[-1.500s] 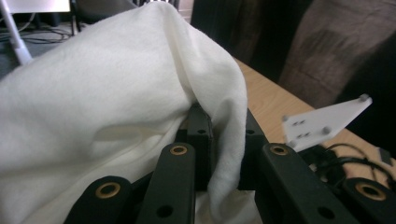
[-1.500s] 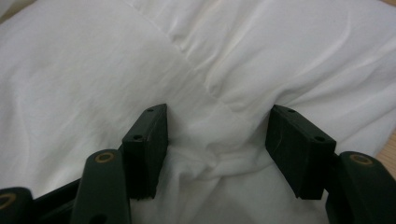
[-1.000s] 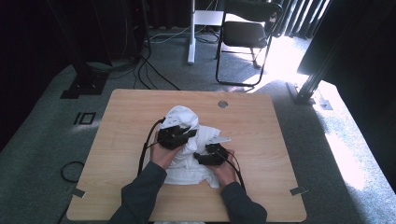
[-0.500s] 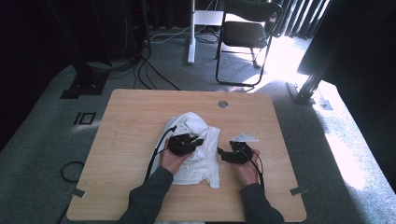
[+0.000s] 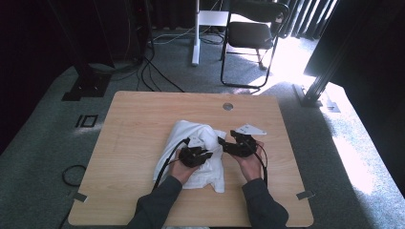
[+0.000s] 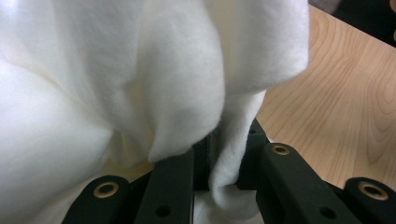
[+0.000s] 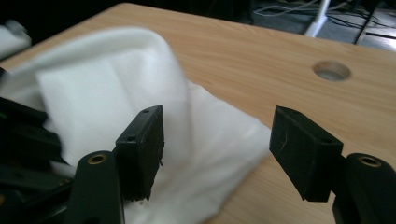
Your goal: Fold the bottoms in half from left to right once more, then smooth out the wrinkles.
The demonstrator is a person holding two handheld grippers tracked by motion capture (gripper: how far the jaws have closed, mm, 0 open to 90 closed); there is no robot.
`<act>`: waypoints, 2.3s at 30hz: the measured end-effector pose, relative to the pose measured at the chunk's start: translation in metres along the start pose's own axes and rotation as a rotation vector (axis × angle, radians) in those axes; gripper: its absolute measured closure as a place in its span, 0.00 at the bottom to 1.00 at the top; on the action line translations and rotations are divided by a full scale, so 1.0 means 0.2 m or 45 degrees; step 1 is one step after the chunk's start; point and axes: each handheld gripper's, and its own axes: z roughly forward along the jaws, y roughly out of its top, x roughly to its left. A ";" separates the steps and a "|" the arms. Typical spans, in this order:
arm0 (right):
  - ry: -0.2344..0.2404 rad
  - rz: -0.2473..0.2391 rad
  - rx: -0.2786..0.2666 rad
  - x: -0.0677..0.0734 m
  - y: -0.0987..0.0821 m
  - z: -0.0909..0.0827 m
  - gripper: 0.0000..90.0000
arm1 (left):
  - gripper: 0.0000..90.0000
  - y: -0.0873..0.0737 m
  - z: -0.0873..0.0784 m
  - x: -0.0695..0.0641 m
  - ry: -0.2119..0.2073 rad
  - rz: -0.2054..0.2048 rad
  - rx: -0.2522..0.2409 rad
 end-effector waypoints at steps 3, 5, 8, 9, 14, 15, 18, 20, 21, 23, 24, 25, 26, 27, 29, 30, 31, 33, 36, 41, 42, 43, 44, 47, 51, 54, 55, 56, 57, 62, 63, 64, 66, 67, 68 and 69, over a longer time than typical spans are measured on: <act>0.022 -0.014 0.015 0.03 0.03 0.05 0.39 | 0.90 0.00 0.00 0.00 -0.004 0.000 0.001; 0.013 -0.016 0.052 0.04 0.04 0.10 0.39 | 0.89 0.00 -0.01 0.00 -0.005 0.009 0.003; 0.006 -0.009 0.125 0.03 0.02 0.18 0.41 | 0.86 0.00 -0.04 -0.02 -0.020 0.016 0.009; 0.005 -0.005 0.137 0.02 0.01 0.20 0.41 | 0.84 0.01 -0.05 -0.02 -0.025 0.016 0.008; -0.013 0.048 0.175 -0.02 -0.03 0.26 0.42 | 0.70 0.05 -0.23 -0.08 -0.111 0.057 -0.086; -0.016 0.055 0.183 -0.02 -0.04 0.27 0.42 | 0.69 0.07 -0.32 -0.09 -0.133 0.074 -0.149; -0.024 0.076 0.194 -0.04 -0.07 0.28 0.42 | 0.67 0.13 -0.48 -0.03 -0.104 0.063 -0.267; -0.025 0.085 0.194 -0.05 -0.08 0.27 0.42 | 0.68 0.15 -0.55 0.05 -0.028 0.041 -0.303; -0.026 0.085 0.196 -0.05 -0.08 0.27 0.42 | 0.68 0.16 -0.58 0.11 0.008 0.007 -0.299; -0.028 0.085 0.198 -0.05 -0.08 0.27 0.42 | 0.70 0.15 -0.59 0.19 0.052 -0.031 -0.293; -0.029 0.086 0.198 -0.06 -0.08 0.27 0.42 | 0.70 0.14 -0.59 0.23 0.079 -0.040 -0.274; -0.028 0.087 0.198 -0.06 -0.08 0.27 0.42 | 0.70 0.13 -0.58 0.26 0.106 -0.048 -0.253; -0.027 0.086 0.200 -0.06 -0.08 0.27 0.42 | 0.70 0.11 -0.57 0.29 0.131 -0.054 -0.229; -0.028 0.084 0.201 -0.06 -0.08 0.27 0.42 | 0.70 0.09 -0.55 0.32 0.146 -0.058 -0.205; -0.026 0.086 0.205 -0.06 -0.08 0.27 0.42 | 0.70 0.06 -0.52 0.37 0.160 -0.081 -0.163; -0.025 0.085 0.204 -0.06 -0.08 0.28 0.42 | 0.71 0.04 -0.49 0.39 0.158 -0.106 -0.144; -0.024 0.088 0.209 -0.06 -0.09 0.28 0.42 | 0.71 0.02 -0.48 0.41 0.145 -0.121 -0.132; -0.024 0.081 0.217 -0.07 -0.08 0.29 0.42 | 0.71 -0.01 -0.46 0.41 0.125 -0.142 -0.127; -0.031 0.075 0.234 -0.07 -0.08 0.31 0.42 | 0.71 -0.03 -0.44 0.39 0.108 -0.168 -0.144; -0.038 0.060 0.260 -0.08 -0.07 0.36 0.43 | 0.71 -0.05 -0.43 0.36 0.093 -0.199 -0.156; -0.039 0.054 0.263 -0.08 -0.07 0.36 0.43 | 0.71 -0.06 -0.43 0.35 0.096 -0.210 -0.160; -0.040 0.054 0.264 -0.08 -0.07 0.37 0.43 | 0.71 -0.07 -0.43 0.35 0.095 -0.227 -0.168; -0.042 0.059 0.268 -0.09 -0.07 0.38 0.43 | 0.71 -0.07 -0.43 0.34 0.089 -0.239 -0.169; -0.054 0.062 0.274 -0.10 -0.05 0.40 0.44 | 0.71 -0.08 -0.42 0.32 0.082 -0.256 -0.178; -0.076 0.062 0.285 -0.12 -0.02 0.42 0.44 | 0.71 -0.09 -0.41 0.30 0.075 -0.260 -0.191; -0.104 0.059 0.281 -0.12 -0.01 0.40 0.41 | 0.70 -0.09 -0.40 0.30 0.074 -0.259 -0.188; -0.117 0.065 0.270 -0.13 0.00 0.37 0.39 | 0.70 -0.09 -0.41 0.30 0.071 -0.258 -0.184; -0.147 0.076 0.243 -0.13 0.01 0.32 0.39 | 0.70 -0.08 -0.41 0.30 0.074 -0.250 -0.178; -0.173 0.080 0.220 -0.13 0.02 0.28 0.39 | 0.70 -0.08 -0.41 0.30 0.077 -0.245 -0.174; -0.146 0.076 0.064 -0.07 0.06 0.03 0.44 | 0.69 -0.08 -0.41 0.30 0.084 -0.245 -0.173; -0.114 0.056 0.042 -0.05 0.07 -0.01 0.47 | 0.69 -0.08 -0.41 0.30 0.084 -0.245 -0.173; -0.083 0.032 0.023 -0.02 0.07 -0.05 0.50 | 0.69 -0.08 -0.41 0.30 0.084 -0.245 -0.171; -0.027 -0.018 0.000 0.04 0.07 -0.10 0.56 | 0.69 -0.07 -0.40 0.30 0.090 -0.244 -0.170; 0.007 -0.043 -0.012 0.08 0.06 -0.12 0.58 | 0.69 -0.07 -0.40 0.30 0.092 -0.240 -0.170; 0.025 -0.054 -0.015 0.11 0.06 -0.13 0.59 | 0.69 -0.07 -0.40 0.30 0.092 -0.240 -0.170; 0.061 -0.074 -0.011 0.15 0.04 -0.14 0.59 | 0.69 -0.07 -0.40 0.30 0.093 -0.238 -0.168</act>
